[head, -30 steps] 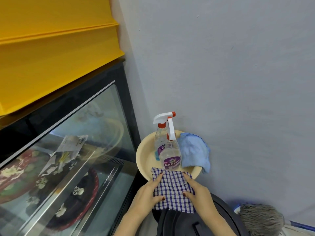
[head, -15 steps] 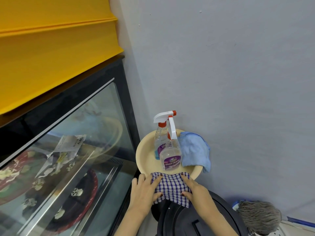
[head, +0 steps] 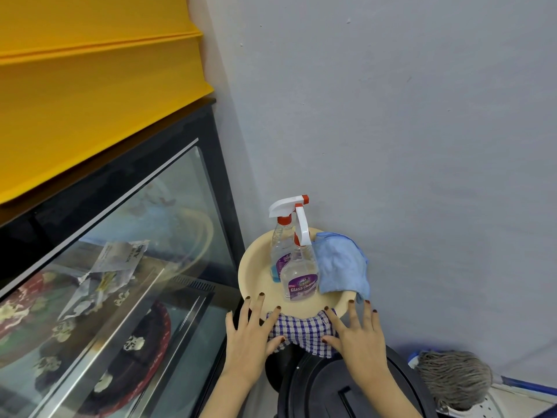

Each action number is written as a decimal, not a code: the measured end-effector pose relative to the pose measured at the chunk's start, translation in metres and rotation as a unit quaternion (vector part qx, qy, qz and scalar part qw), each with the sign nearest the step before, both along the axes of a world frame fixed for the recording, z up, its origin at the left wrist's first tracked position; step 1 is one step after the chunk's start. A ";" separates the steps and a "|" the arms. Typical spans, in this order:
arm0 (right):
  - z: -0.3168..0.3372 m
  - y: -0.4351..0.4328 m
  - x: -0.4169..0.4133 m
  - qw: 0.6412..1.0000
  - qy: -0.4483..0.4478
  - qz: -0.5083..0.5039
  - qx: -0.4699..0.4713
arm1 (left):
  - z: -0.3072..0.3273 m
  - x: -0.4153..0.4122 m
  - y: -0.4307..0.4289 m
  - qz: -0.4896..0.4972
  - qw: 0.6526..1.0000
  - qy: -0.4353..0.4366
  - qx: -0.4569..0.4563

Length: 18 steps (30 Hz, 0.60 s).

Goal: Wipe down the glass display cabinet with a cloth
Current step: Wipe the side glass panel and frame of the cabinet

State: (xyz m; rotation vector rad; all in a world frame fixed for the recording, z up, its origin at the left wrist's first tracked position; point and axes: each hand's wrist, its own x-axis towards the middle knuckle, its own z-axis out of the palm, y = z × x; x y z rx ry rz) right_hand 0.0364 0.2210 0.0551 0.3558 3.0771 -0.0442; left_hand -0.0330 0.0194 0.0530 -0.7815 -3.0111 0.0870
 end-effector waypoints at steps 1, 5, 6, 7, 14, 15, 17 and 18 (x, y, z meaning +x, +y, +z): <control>-0.001 0.002 0.000 1.000 -0.014 -0.001 -0.015 | -0.001 0.000 0.000 0.001 1.000 0.000 0.002; -0.002 0.006 0.003 0.999 -0.014 0.003 -0.040 | -0.001 0.003 -0.001 0.008 1.000 -0.006 0.005; -0.003 0.005 0.002 0.999 -0.017 0.006 -0.040 | -0.001 0.003 0.000 0.006 1.000 -0.009 0.004; -0.002 0.004 0.003 0.999 -0.022 0.005 -0.037 | -0.001 0.003 0.000 0.003 1.000 -0.009 0.005; 0.010 -0.003 0.003 0.999 -0.046 0.013 -0.016 | -0.002 0.002 -0.005 0.008 0.999 -0.033 0.027; 0.012 -0.004 0.003 0.999 -0.044 0.013 -0.012 | -0.007 0.000 -0.007 0.005 0.999 -0.039 0.025; 0.014 -0.005 0.003 0.999 -0.040 0.015 -0.011 | -0.013 -0.002 -0.009 0.007 0.998 -0.050 0.032; 0.015 -0.006 0.003 0.999 -0.039 0.018 -0.007 | -0.013 -0.002 -0.009 0.005 0.998 -0.051 0.029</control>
